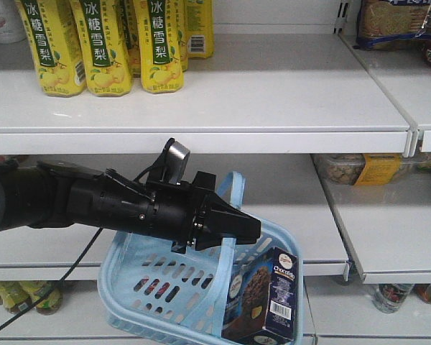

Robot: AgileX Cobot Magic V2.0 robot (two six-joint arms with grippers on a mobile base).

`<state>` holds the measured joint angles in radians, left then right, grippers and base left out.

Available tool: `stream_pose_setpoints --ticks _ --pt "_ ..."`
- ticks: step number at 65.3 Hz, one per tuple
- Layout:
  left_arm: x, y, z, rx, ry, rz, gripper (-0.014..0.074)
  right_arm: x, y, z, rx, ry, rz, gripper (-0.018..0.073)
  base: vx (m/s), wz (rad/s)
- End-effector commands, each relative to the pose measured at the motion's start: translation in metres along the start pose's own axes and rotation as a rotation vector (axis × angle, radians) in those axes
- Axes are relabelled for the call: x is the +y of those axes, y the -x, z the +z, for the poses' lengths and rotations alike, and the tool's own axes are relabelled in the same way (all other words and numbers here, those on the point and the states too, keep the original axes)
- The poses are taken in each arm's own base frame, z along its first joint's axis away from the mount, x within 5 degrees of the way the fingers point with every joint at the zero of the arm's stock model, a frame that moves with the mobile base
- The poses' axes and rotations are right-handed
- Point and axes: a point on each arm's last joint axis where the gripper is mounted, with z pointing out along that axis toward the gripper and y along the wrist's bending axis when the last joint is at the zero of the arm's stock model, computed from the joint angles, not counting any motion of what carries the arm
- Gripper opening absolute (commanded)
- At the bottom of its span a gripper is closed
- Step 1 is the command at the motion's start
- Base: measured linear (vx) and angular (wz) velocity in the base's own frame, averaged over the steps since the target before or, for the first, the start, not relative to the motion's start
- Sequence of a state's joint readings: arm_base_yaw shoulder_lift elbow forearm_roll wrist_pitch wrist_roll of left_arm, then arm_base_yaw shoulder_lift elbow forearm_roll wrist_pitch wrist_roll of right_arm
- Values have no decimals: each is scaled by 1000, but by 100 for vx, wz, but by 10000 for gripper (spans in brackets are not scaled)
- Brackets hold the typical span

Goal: Left arm holds basket, right arm returns cookies

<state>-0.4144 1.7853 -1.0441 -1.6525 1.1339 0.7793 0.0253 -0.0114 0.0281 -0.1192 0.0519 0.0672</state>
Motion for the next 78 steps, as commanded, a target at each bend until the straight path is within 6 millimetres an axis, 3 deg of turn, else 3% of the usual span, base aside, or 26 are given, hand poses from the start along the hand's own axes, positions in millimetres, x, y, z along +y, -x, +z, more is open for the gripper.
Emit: stream_pose_setpoints --ticks 1,78 --pt "-36 5 -7 -75 -137 63 -6 1 1 0 -69 2 -11 -3 5 -3" --pt "-36 5 -7 -75 -137 63 -6 1 1 0 -69 2 -11 -3 2 0"
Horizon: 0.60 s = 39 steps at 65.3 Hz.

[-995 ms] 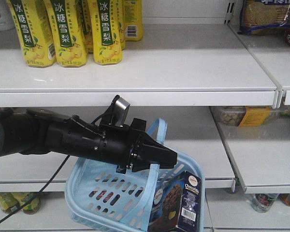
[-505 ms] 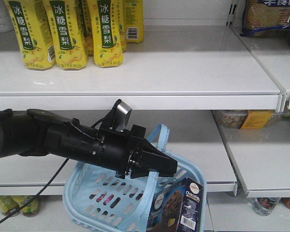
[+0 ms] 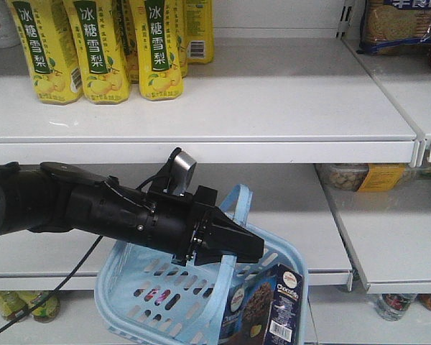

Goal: Left arm holds basket, right arm returns cookies

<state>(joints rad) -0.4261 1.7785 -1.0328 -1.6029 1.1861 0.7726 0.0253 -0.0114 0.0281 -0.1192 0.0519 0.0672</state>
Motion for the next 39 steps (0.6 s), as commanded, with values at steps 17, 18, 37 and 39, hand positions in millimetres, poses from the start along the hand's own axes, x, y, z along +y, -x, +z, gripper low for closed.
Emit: stream_pose_setpoints --ticks 17,18,37,39 --pt "-35 16 -10 -157 -130 57 -6 1 1 0 -69 2 -11 -3 0 0" --pt "-35 16 -10 -157 -130 57 -6 1 1 0 -69 2 -11 -3 0 0" --pt "-35 16 -10 -157 -130 57 -6 1 15 -3 -220 14 45 -3 0 0" --pt "-35 16 -10 -157 -130 57 -6 1 18 -3 -243 15 62 -3 0 0"
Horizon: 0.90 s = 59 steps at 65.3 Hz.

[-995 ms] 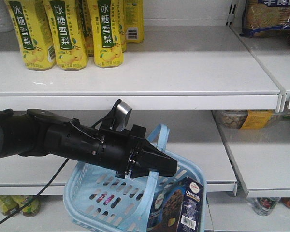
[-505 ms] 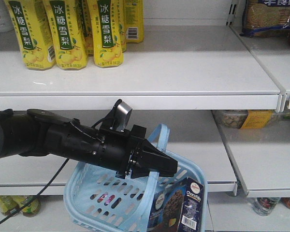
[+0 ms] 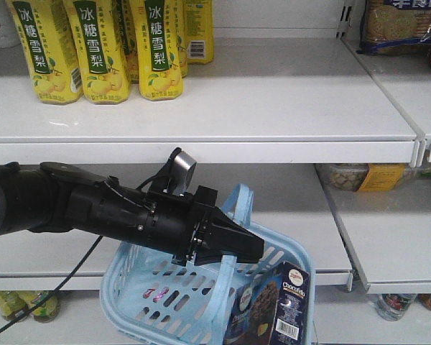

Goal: Left arm holds basket, right arm returns cookies

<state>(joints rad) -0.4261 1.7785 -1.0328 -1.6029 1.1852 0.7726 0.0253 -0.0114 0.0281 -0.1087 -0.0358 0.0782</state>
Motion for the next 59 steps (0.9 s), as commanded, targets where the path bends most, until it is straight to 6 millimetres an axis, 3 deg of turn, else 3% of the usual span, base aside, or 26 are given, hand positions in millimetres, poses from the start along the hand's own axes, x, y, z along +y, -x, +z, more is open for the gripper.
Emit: stream_pose_setpoints --ticks 1,16,29,39,59 --pt "-35 16 -10 -156 -130 57 -6 1 11 -2 -164 9 52 -3 0 0" --pt "-35 16 -10 -156 -130 57 -6 -2 48 6 -55 -4 170 -3 0 0" --pt "-35 16 -10 -156 -130 57 -6 -3 86 39 130 -13 191 -3 0 0" --pt "-35 16 -10 -156 -130 57 -6 -3 85 63 253 -20 224 -3 0 0" --pt "-35 16 -10 -156 -130 57 -6 -3 72 79 326 -28 232 -1 0 0"
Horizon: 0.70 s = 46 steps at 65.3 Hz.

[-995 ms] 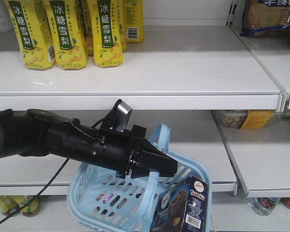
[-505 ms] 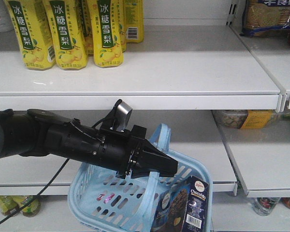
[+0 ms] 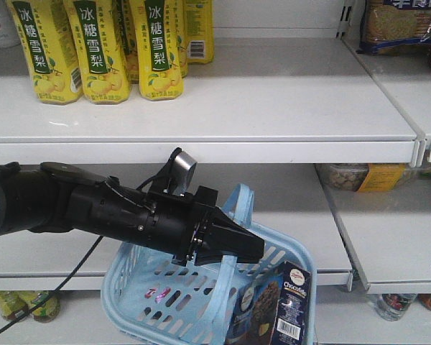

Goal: Left arm holds basket, right arm returns cookies

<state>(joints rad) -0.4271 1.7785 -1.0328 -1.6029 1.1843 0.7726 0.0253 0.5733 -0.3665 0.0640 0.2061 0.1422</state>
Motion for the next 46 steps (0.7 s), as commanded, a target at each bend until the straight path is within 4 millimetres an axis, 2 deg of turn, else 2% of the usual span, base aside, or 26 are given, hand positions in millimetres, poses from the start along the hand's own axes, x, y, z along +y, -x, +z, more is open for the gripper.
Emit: stream_pose_setpoints --ticks 1,11,20,46 --pt "-35 16 -10 -157 -131 57 -6 3 17 0 -105 13 -3 -1 0 0" --pt "-35 16 -10 -157 -131 57 -6 3 17 0 -103 13 0 19 0 0" --pt "-35 16 -10 -157 -131 57 -6 3 16 0 -96 13 6 82 0 0" --pt "-35 16 -10 -157 -131 57 -6 5 11 0 -27 37 142 466 0 0"
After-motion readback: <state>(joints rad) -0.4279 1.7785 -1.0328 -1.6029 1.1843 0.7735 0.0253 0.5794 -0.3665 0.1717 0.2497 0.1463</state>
